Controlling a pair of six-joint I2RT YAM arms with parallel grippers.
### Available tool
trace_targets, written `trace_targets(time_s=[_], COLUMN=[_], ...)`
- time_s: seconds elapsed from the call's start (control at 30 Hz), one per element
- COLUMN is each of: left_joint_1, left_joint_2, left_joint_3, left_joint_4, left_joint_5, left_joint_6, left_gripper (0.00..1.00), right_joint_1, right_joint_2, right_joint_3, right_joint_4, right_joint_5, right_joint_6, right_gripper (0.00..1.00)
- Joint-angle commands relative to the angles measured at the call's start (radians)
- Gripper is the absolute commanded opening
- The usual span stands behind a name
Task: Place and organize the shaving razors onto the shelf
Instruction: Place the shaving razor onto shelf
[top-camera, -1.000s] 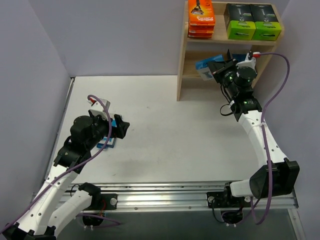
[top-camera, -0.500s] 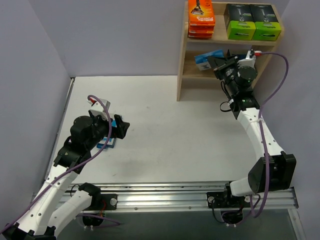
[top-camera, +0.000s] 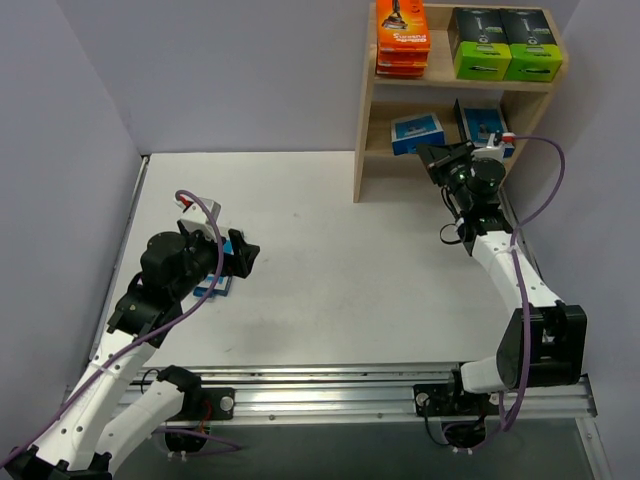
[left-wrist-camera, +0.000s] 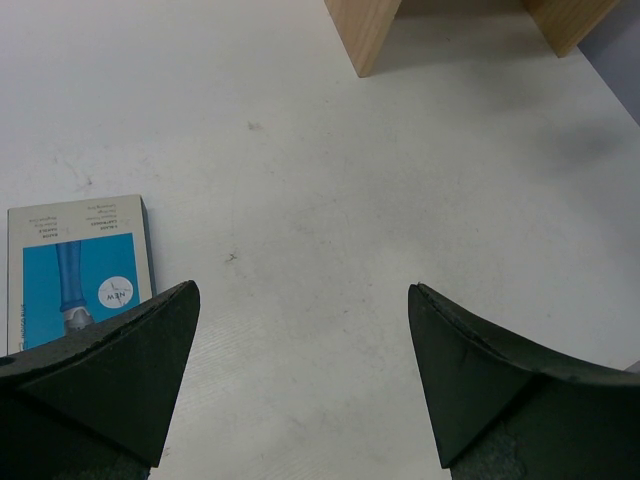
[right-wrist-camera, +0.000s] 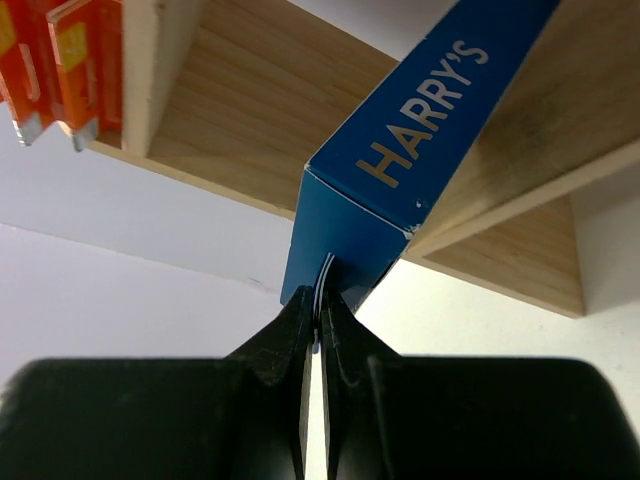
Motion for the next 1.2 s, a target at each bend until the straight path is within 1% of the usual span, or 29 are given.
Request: trace_targets(time_s=[0.0, 0.23, 0.47, 0.8, 1.17], left_joint_1=[-0.003, -0.003, -0.003, -0.003, -0.003], left_joint_2=[-0.003, 0.003, 0.008, 0.012, 0.006], left_joint_3=[0.021, 0.021, 0.021, 0.021, 0.021], left_joint_4=[0.049, 0.049, 0.049, 0.049, 0.049], left_joint_5=[0.018, 0.021, 0.021, 0.025, 0.029], left_joint_6=[-0.011, -0.011, -0.011, -0.013, -0.014], left_gripper=[0.94, 0.94, 0.94, 0.94, 0.94], right_joint_1=[-0.016, -0.036, -0.085, -0.122, -0.140], right_joint_2=[-0.077, -0.096, -0.066, 0.036, 0.081], right_joint_3=[-0.050, -0.165, -0.185, -0.137, -0.088], right_joint_4=[0.089, 0.103, 0.106, 0.137, 0.120], right_joint_5=[0.008, 0.022, 0.024, -0.015, -0.027], right_joint_6=[0.012, 0.090, 0.119, 0.145, 0.142], right_gripper=[0.00, 0.00, 0.00, 0.00, 0.00])
